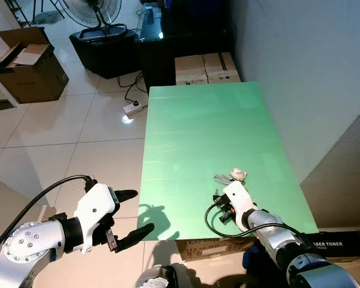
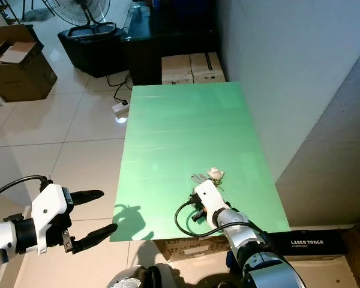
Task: Hang keys on a hook
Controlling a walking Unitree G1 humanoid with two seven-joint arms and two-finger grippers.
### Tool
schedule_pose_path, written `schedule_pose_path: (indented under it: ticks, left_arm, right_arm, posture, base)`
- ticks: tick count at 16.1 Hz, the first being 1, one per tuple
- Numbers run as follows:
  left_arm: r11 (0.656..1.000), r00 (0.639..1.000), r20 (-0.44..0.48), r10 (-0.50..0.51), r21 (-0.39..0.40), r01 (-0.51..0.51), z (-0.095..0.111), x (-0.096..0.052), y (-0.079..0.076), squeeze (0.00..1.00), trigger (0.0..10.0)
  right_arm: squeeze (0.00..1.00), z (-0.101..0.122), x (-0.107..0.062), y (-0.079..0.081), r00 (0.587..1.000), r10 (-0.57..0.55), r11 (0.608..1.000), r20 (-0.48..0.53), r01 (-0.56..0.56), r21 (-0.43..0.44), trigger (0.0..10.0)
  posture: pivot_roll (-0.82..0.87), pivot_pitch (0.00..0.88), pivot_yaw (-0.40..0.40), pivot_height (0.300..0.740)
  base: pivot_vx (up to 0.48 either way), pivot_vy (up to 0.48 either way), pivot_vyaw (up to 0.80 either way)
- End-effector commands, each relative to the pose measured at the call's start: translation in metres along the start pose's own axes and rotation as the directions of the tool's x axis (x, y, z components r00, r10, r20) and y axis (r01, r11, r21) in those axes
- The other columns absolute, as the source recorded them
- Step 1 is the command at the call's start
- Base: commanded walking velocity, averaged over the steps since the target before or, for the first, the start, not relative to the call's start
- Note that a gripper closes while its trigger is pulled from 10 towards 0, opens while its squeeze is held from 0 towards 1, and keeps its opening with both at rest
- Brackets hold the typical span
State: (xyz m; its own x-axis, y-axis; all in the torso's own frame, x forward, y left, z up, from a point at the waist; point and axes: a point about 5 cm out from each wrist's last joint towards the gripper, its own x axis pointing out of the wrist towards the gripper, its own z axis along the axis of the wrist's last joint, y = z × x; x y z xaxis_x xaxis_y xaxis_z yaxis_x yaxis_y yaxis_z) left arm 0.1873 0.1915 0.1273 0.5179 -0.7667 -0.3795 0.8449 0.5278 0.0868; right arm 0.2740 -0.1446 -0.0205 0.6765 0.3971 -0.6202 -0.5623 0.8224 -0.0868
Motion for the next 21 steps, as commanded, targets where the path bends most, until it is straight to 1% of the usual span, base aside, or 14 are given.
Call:
schedule_pose_path:
  ticks: [1, 5, 6, 7, 8, 9, 10, 11, 13, 16, 17, 19, 21]
  left_arm:
    - [1.0, 1.0, -0.016, 0.014, 0.016, -0.014, 0.0, -0.002, 0.002, 0.0, 10.0]
    - [0.999, 1.0, -0.017, 0.022, 0.024, -0.022, 0.0, -0.002, 0.004, 0.0, 10.0]
    - [0.999, 0.999, -0.017, 0.032, 0.031, -0.032, 0.0, -0.002, 0.005, 0.0, 10.0]
    - [0.998, 0.999, -0.013, 0.053, 0.042, -0.052, 0.0, -0.001, 0.008, 0.0, 10.0]
    - [0.997, 0.998, -0.01, 0.06, 0.043, -0.059, 0.0, 0.0, 0.009, 0.0, 10.0]
    - [0.997, 0.998, -0.007, 0.065, 0.043, -0.065, 0.0, 0.001, 0.009, 0.0, 10.0]
    - [0.997, 0.998, -0.005, 0.067, 0.042, -0.067, 0.0, 0.002, 0.008, 0.0, 10.0]
    - [0.996, 0.997, -0.009, 0.076, 0.046, -0.075, -0.001, 0.001, 0.008, 0.0, 10.0]
    - [0.993, 0.995, -0.008, 0.1, 0.057, -0.1, -0.002, -0.001, 0.011, 0.0, 10.0]
    - [0.992, 0.994, -0.007, 0.105, 0.064, -0.105, -0.003, -0.002, 0.011, 0.0, 10.0]
    - [0.992, 0.994, -0.003, 0.106, 0.066, -0.105, -0.003, -0.001, 0.011, 0.0, 10.0]
    - [0.992, 0.994, 0.001, 0.106, 0.068, -0.106, -0.002, 0.0, 0.012, 0.0, 10.0]
    - [0.991, 0.993, 0.008, 0.116, 0.073, -0.116, -0.001, 0.002, 0.015, 0.0, 10.0]
  right_arm:
    - [0.0, 0.005, 0.002, 0.0, 1.0, -0.007, 1.0, 0.011, 0.007, 0.011, 0.0]
    - [0.0, 0.009, 0.003, 0.0, 0.999, -0.028, 1.0, 0.035, 0.028, 0.01, 0.0]
    - [0.0, 0.01, 0.003, -0.001, 0.998, -0.047, 0.999, 0.044, 0.047, 0.0, 0.0]
    - [0.0, 0.013, 0.003, -0.004, 0.994, -0.098, 0.995, 0.054, 0.099, -0.024, 0.0]
    - [0.0, 0.016, 0.003, -0.006, 0.989, -0.13, 0.991, 0.069, 0.131, -0.018, 0.0]
    - [0.0, 0.022, 0.005, -0.004, 0.982, -0.155, 0.988, 0.111, 0.157, -0.012, 0.0]
    - [0.0, 0.027, 0.006, 0.001, 0.975, -0.162, 0.986, 0.152, 0.167, -0.02, 0.0]
    - [0.0, 0.031, 0.008, 0.009, 0.97, -0.147, 0.987, 0.193, 0.155, -0.029, 0.0]
    - [0.0, 0.039, 0.011, 0.028, 0.958, -0.108, 0.986, 0.265, 0.137, -0.095, 0.0]
    - [0.0, 0.052, 0.011, 0.037, 0.933, -0.113, 0.979, 0.343, 0.164, -0.124, 0.0]
    - [0.0, 0.058, 0.012, 0.043, 0.921, -0.1, 0.973, 0.377, 0.169, -0.154, 0.0]
    - [0.0, 0.06, 0.013, 0.048, 0.919, -0.088, 0.966, 0.384, 0.172, -0.191, 0.0]
    - [0.0, 0.062, 0.013, 0.05, 0.912, -0.11, 0.943, 0.396, 0.221, -0.247, 0.0]
  posture:
    - [0.2, 0.091, 0.135, 0.74]
    - [0.21, 0.09, 0.138, 0.74]
    - [0.21, 0.09, 0.138, 0.74]
    - [0.21, 0.09, 0.138, 0.74]
    - [0.21, 0.09, 0.138, 0.74]
    - [0.2, 0.081, 0.131, 0.74]
    - [0.2, 0.081, 0.131, 0.74]
    - [0.2, 0.082, 0.131, 0.74]
    - [0.2, 0.082, 0.131, 0.74]
    - [0.2, 0.07, 0.131, 0.74]
    - [0.19, 0.064, 0.133, 0.74]
    - [0.19, 0.065, 0.134, 0.74]
    - [0.19, 0.072, 0.135, 0.74]
  base:
    - [0.0, 0.0, 0.0]
    - [0.0, 0.0, 0.0]
    - [0.0, 0.0, 0.0]
    - [0.0, 0.0, 0.0]
    - [0.0, 0.0, 0.0]
    - [0.0, 0.0, 0.0]
    - [0.0, 0.0, 0.0]
    - [0.0, 0.0, 0.0]
    - [0.0, 0.0, 0.0]
    - [0.0, 0.0, 0.0]
    - [0.0, 0.0, 0.0]
    - [0.0, 0.0, 0.0]
    - [0.0, 0.0, 0.0]
